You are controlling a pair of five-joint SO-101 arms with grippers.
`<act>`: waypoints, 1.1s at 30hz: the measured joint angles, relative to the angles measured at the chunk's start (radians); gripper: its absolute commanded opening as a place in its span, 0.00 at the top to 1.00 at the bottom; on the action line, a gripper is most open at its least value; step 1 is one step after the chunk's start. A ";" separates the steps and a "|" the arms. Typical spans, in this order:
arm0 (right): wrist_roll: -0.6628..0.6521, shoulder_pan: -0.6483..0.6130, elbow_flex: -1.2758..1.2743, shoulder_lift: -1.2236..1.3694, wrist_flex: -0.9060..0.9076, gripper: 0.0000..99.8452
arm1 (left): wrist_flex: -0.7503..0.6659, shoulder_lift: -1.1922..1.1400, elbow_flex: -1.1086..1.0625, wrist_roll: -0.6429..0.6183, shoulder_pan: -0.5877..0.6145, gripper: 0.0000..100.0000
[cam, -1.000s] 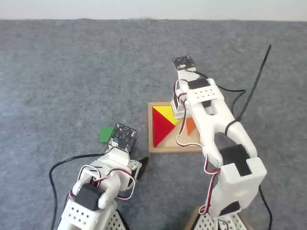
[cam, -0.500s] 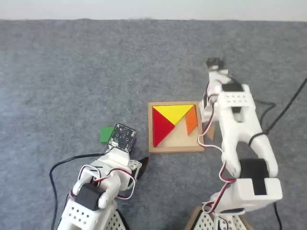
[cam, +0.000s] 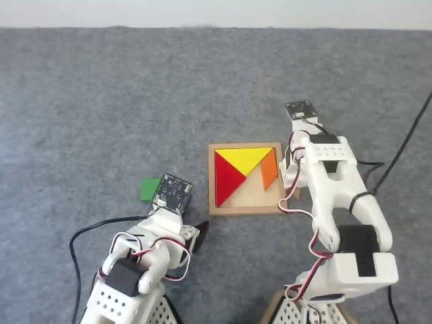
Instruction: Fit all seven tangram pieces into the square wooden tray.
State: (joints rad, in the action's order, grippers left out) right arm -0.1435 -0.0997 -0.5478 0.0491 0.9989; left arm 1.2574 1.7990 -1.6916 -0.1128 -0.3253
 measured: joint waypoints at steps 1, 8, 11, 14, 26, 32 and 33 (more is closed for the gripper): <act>0.005 0.000 0.000 0.000 0.000 0.80 | 0.000 0.000 0.000 0.000 0.000 0.80; 0.074 0.000 0.000 0.000 -0.008 0.80 | 0.000 0.000 0.000 0.000 0.000 0.80; 0.084 -0.017 0.000 0.000 -0.008 0.80 | 0.000 0.000 0.000 0.000 0.000 0.80; 0.126 -0.046 0.000 0.000 -0.008 0.80 | 0.000 0.000 0.000 0.000 0.000 0.80; 0.199 -0.084 0.000 0.000 -0.017 0.80 | 0.000 0.000 0.000 0.000 0.000 0.80; 0.236 -0.083 0.002 0.052 -0.038 0.81 | 0.000 0.000 0.000 0.000 0.000 0.80; 0.241 -0.083 0.002 0.054 -0.038 0.81 | 0.000 0.000 0.000 0.000 0.000 0.80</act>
State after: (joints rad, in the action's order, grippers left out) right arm 0.0974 -0.1826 -0.5462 0.1028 0.9605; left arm 1.2574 1.7990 -1.6916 -0.1128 -0.3253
